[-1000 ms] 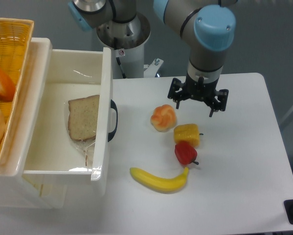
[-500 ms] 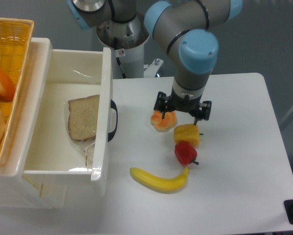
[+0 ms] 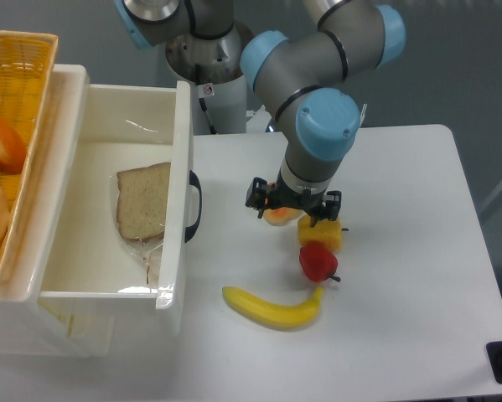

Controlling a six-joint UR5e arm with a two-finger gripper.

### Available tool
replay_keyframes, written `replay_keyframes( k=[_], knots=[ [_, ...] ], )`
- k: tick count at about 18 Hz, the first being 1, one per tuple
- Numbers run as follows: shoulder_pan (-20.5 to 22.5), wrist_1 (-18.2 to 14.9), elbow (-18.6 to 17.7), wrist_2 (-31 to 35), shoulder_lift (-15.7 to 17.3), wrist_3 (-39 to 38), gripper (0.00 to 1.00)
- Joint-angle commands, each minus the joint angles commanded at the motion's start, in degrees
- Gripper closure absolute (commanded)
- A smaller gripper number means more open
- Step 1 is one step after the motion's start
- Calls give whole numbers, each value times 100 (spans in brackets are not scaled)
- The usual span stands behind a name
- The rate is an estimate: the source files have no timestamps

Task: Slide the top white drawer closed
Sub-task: 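Move the gripper down and toward the open drawer's front panel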

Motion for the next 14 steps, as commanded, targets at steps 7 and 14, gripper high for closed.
replay_keyframes(
  k=[7,14],
  knots=[
    [-70,-18,-79,-220,-140,-123,0],
    [-404,-18,-71,-326,-290,-114,0]
  ],
)
